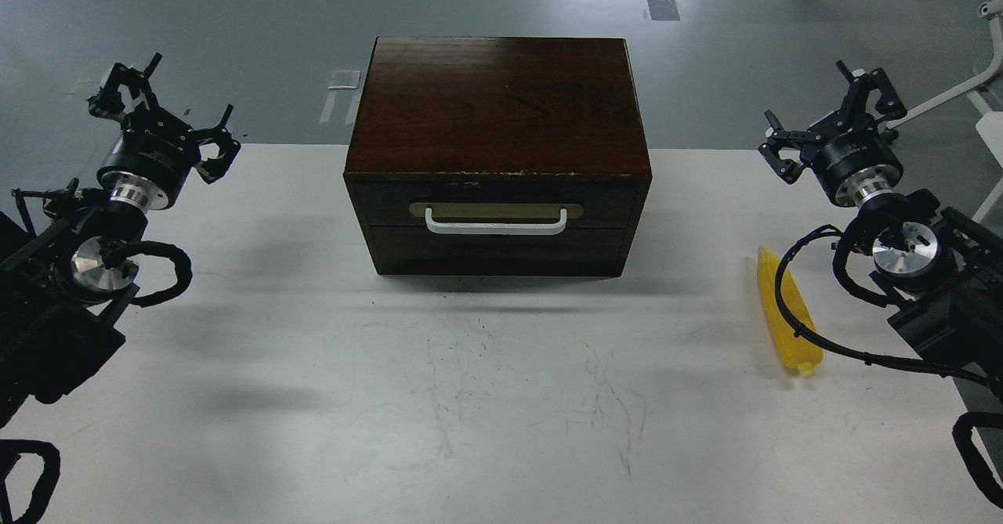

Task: Put corn in drawer with both arms
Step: 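Raise the left arm and swing it toward the wooden box drawer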

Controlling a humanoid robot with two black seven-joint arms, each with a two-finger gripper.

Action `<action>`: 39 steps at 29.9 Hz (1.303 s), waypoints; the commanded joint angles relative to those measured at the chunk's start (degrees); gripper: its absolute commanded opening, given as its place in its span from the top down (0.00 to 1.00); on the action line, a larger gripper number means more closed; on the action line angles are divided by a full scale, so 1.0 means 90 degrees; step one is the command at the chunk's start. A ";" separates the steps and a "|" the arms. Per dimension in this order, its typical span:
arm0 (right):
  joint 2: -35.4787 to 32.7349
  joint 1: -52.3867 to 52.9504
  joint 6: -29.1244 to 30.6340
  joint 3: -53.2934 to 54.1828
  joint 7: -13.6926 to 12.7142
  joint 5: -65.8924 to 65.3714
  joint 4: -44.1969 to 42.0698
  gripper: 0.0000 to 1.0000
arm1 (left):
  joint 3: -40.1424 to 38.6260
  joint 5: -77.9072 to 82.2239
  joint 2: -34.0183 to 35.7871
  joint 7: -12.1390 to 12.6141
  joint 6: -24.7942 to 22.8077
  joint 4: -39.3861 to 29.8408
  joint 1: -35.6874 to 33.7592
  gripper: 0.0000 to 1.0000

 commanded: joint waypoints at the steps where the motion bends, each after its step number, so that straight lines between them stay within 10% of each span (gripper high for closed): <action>1: -0.0011 0.0004 0.0025 0.0043 0.0007 0.0010 0.0009 0.00 | 0.0012 0.0035 -0.0004 -0.0022 0.0000 -0.0009 0.0075 0.02; 23: -0.0099 -0.0006 0.0177 0.0932 0.0016 0.0030 0.0019 0.00 | 0.0051 0.0006 0.0367 0.0105 0.0000 -0.0087 0.0232 0.02; 39: -0.0138 -0.0113 0.0177 0.0902 0.0026 0.0030 0.0019 0.00 | 0.0100 0.2464 0.2368 0.0037 0.0000 -0.3220 -0.0295 0.24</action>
